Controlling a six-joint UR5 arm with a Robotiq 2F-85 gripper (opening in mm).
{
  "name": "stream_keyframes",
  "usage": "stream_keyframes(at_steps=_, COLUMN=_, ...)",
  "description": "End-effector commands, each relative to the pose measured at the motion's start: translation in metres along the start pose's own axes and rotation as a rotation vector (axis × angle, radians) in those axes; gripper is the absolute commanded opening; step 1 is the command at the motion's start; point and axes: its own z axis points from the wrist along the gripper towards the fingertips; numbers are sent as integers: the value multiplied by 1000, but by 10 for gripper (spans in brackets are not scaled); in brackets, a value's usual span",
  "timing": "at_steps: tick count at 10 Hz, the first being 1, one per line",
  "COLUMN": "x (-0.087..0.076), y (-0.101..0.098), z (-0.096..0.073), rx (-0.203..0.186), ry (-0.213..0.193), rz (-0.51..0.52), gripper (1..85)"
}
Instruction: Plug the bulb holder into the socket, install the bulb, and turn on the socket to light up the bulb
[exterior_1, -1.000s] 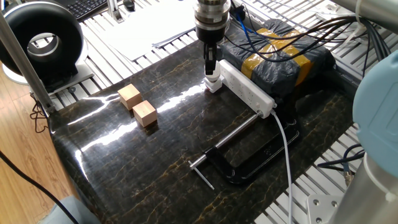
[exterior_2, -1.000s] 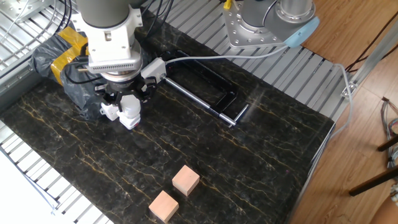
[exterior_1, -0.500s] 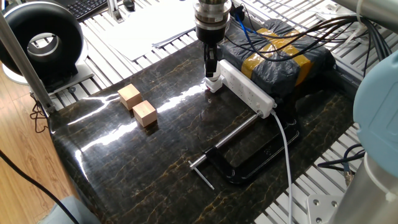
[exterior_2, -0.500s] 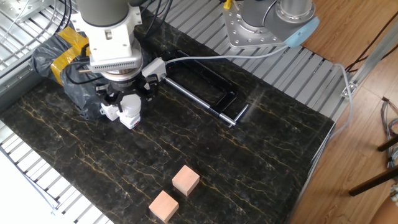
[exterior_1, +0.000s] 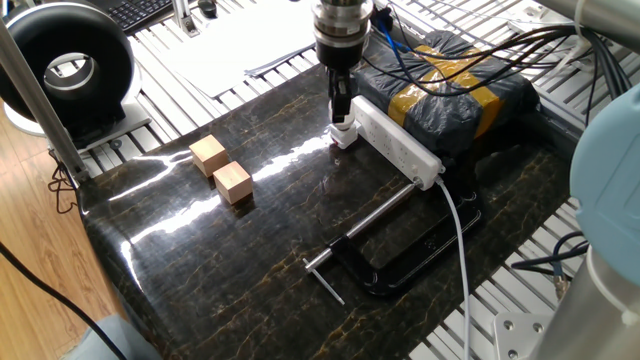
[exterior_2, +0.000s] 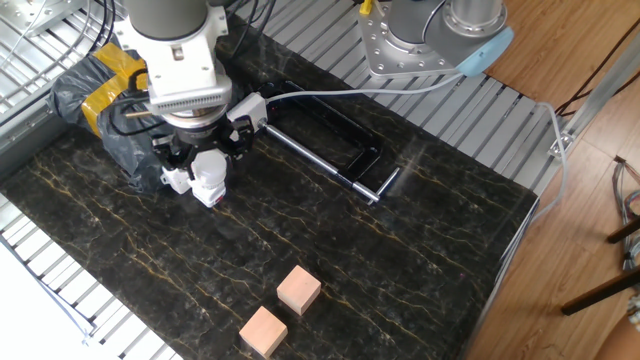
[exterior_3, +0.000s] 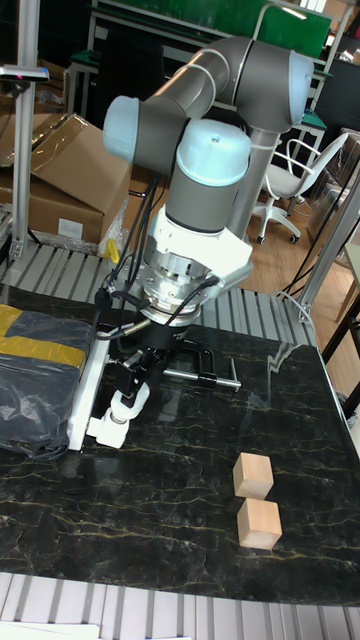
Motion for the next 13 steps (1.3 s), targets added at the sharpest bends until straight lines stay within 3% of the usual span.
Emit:
stream_keyframes(at_steps=1, x=-3, y=-4, z=-2, rx=23, ry=-6, rz=-168, gripper=600)
stream_keyframes(at_steps=2, x=-3, y=-4, z=-2, rx=24, ry=-4, rz=-235, gripper=603)
stream_keyframes(at_steps=5, x=4, y=12, z=-6, rx=-28, ry=14, rz=-373, gripper=613)
stream_keyframes(at_steps=8, x=-4, y=3, z=-6, rx=23, ry=12, rz=-561, gripper=633)
stream_keyframes(at_steps=11, x=-9, y=6, z=-3, rx=27, ry=21, rz=-708, gripper=663)
stream_keyframes(at_steps=13, x=-6, y=11, z=1, rx=12, ry=58, rz=-824, gripper=667)
